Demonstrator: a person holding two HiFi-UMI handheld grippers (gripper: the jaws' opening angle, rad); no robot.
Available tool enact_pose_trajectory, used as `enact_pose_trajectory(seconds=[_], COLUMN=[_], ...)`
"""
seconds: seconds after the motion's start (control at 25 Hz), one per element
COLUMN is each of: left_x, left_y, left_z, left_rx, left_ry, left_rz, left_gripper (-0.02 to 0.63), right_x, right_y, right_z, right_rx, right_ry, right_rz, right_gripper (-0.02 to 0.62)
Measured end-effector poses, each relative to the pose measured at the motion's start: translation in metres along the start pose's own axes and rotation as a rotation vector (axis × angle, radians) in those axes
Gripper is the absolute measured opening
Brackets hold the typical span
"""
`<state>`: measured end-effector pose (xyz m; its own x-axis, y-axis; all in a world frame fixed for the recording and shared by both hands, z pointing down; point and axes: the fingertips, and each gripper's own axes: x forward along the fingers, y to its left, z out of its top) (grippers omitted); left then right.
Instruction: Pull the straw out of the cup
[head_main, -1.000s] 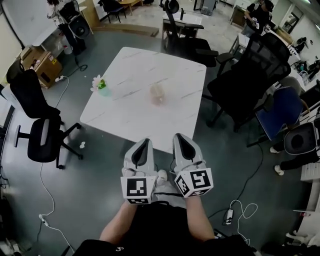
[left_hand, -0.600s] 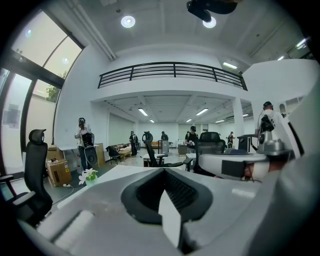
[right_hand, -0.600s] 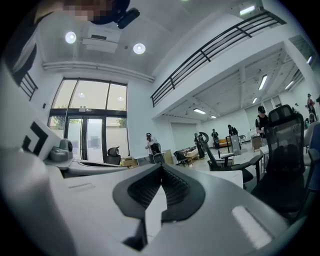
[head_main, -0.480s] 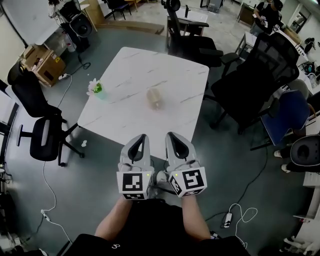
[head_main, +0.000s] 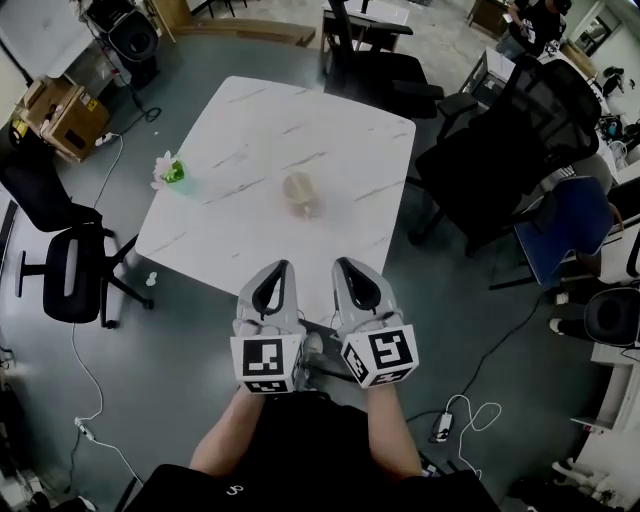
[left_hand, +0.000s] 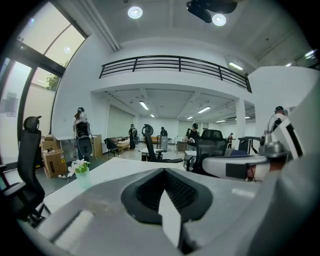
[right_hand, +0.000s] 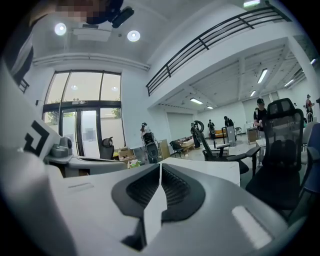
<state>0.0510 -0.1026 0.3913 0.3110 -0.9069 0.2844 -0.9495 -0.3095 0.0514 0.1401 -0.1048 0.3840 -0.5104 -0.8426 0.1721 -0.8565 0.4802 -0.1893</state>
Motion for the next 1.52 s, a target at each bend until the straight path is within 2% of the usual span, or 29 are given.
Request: enact_pose_trajectory(seconds=[0.68,1.24,1.36,1.52], left_x=[0.072,0.118,0.128,0.138], left_y=[0.081,0.097,0.098,0.102], left_z=[-0.028,-0.047,-0.049,-0.054], left_rx=[-0.071,-0.123,-0.13,-0.138], left_ry=[0.072,0.118,0.127,0.143], left_rz=[0.044,0.002,-0.01,-0.022], left_gripper=[0.002,0.002,0.002,0.002], right_x=[0.122,0.177,0.188,0.201], right_y=[0.007,-0.015,-0.02,-0.026], right_z=[-0.017,-0.033,-0.039,-0.046], right_rx=[-0.06,-0.105,-0.107,-0.12], right_ry=[0.11,0.181,0.209,0.24], right_rz=[0.053,0.027,0.026,0.019], right_gripper=[0.014,0.017,0.05,0.051])
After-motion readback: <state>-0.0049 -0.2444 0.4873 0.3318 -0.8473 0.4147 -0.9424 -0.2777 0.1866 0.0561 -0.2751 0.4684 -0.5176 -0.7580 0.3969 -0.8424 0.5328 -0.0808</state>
